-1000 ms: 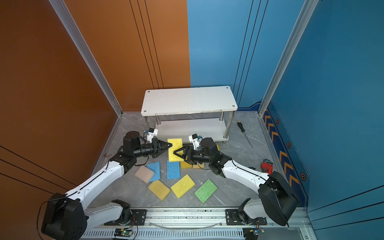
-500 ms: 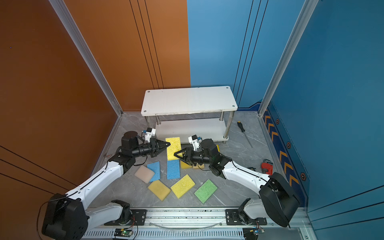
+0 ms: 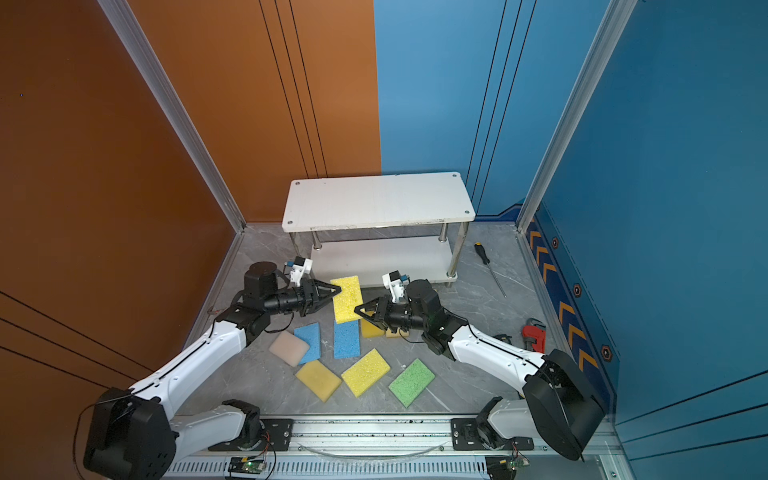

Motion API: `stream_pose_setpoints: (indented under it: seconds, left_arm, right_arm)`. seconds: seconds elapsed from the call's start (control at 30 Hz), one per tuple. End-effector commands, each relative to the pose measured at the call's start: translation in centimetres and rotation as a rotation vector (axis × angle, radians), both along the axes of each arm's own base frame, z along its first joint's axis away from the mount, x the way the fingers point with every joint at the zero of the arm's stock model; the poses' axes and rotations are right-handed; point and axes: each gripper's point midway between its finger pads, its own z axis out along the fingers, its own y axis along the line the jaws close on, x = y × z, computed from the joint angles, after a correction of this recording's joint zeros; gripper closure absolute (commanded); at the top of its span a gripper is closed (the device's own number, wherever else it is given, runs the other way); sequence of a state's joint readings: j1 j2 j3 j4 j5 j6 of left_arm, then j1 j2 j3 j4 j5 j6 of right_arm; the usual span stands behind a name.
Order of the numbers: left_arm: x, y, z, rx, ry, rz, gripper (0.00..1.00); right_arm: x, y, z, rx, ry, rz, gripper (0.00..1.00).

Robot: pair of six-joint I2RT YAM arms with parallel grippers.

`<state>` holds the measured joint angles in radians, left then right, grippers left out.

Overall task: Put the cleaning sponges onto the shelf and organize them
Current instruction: 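Lift the yellow sponge with the right gripper while the left gripper hovers nearby, then carry the yellow sponge with the right gripper onto the lower shelf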

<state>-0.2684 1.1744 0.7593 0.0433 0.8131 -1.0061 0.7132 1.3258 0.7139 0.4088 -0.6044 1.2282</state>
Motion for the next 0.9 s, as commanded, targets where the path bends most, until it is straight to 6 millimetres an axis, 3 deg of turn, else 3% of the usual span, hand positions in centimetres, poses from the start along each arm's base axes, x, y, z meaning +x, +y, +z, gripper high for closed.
stream_pose_setpoints:
  seconds: [0.0,0.07,0.13,0.3,0.4,0.6,0.87]
  left_arm:
    - [-0.3,0.4,0.4,0.076,-0.029,-0.016,0.46]
    - [-1.1,1.2,-0.2,0.152,-0.016,-0.007,0.33]
    - [-1.8,2.9,-0.9,0.262,-0.007,0.044,0.27]
    - [-4.8,11.2,-2.1,0.594,0.031,0.325,0.21]
    - [-6.5,14.2,-2.0,0.679,0.049,0.406,0.20]
    - [-7.8,16.6,-1.4,0.748,0.065,0.487,0.19]
    - [-8.7,16.7,-1.7,0.728,0.085,0.489,0.19]
  right_arm:
    - [0.7,-0.5,0.1,-0.017,-0.026,-0.041,0.80]
    - [1.1,-0.7,-0.1,-0.036,-0.031,-0.064,0.80]
    - [1.7,-1.0,-0.8,-0.075,-0.033,-0.098,0.80]
    - [4.8,0.0,-1.7,-0.154,-0.054,-0.157,0.80]
    - [6.8,1.4,-2.0,-0.173,-0.076,-0.178,0.80]
    - [10.6,4.0,-3.4,-0.175,-0.076,-0.247,0.80]
    - [14.0,7.7,-6.1,-0.174,-0.052,-0.269,0.80]
